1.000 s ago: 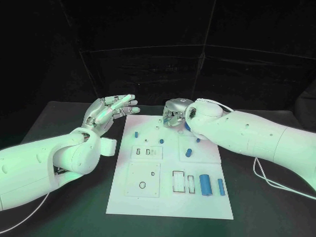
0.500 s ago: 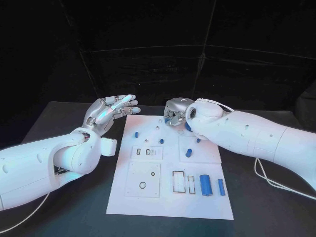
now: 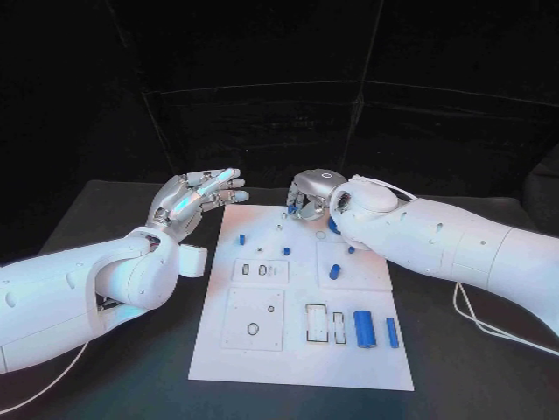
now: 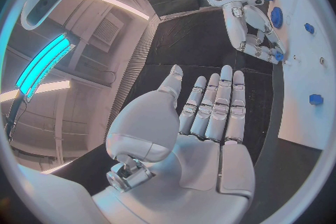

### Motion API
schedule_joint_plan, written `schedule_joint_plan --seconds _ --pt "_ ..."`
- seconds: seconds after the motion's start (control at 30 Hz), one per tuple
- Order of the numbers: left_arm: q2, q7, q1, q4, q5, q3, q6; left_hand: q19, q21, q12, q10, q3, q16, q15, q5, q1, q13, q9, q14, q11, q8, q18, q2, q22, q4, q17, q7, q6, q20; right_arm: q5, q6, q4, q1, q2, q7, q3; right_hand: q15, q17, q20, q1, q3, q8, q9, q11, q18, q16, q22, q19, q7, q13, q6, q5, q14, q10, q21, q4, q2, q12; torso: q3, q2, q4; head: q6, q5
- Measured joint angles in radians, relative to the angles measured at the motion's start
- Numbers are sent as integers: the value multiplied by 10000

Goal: Assemble the parts on the task board

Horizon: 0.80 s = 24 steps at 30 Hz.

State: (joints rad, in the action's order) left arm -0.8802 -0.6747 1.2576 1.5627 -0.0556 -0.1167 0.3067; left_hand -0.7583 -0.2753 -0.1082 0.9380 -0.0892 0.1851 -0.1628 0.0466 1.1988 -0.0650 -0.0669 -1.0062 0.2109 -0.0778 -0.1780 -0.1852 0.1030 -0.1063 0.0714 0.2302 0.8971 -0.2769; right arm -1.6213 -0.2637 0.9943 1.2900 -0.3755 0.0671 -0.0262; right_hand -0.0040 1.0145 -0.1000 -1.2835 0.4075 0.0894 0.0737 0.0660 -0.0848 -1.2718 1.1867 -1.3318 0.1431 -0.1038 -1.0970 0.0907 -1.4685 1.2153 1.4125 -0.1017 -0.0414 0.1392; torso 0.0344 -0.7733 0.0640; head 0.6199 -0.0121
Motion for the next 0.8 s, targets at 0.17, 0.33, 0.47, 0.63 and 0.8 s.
schedule_joint_plan --seconds 0.17,0.33,0.47,0.63,0.8 --pt "-3 0 1 5 0 0 -3 0 0 0 0 0 0 0 0 0 0 0 0 0 0 1 0 1 0 0 0 0 0 15 -55 -14 0 45 -48 0 0 -1 0 0 0 -5 3 0 0 0 19 0 -2 0 -1 -1 0 0 0 0 0 0 4 0 6 0 3" --pt "-3 0 1 5 -1 0 -6 0 0 0 0 0 0 0 0 0 0 0 0 0 0 0 0 1 0 0 0 0 0 14 -20 -32 0 100 -54 0 0 -1 0 0 -1 -8 6 0 0 0 19 0 -6 0 -3 -60 0 0 0 0 0 0 5 -2 8 20 22" --pt "-3 0 1 5 -1 0 -7 0 0 0 0 0 0 0 0 0 0 0 0 0 0 1 0 2 0 0 0 0 0 -14 63 -52 0 147 -33 0 0 -2 0 -2 -1 -40 7 1 -1 0 19 1 -35 0 -31 -69 0 -1 0 0 -2 0 5 -2 8 27 29" --pt "-3 0 2 5 -1 0 -9 0 0 0 0 0 0 0 0 0 0 0 0 0 0 0 0 -5 0 1 0 0 0 -94 134 -59 12 169 26 8 1 -3 0 -4 -2 -51 10 1 -1 0 18 1 -40 0 -31 -71 0 -2 0 -1 -4 0 5 -2 8 37 38" --pt "-5 0 3 3 -1 0 -10 0 0 0 0 0 0 0 0 0 0 0 0 0 0 0 0 -6 0 1 0 0 0 -198 155 -46 17 171 100 9 1 -4 0 -4 1 -14 11 1 -2 0 18 1 -48 7 -33 -78 0 -2 0 2 -5 -38 2 -2 8 47 46"
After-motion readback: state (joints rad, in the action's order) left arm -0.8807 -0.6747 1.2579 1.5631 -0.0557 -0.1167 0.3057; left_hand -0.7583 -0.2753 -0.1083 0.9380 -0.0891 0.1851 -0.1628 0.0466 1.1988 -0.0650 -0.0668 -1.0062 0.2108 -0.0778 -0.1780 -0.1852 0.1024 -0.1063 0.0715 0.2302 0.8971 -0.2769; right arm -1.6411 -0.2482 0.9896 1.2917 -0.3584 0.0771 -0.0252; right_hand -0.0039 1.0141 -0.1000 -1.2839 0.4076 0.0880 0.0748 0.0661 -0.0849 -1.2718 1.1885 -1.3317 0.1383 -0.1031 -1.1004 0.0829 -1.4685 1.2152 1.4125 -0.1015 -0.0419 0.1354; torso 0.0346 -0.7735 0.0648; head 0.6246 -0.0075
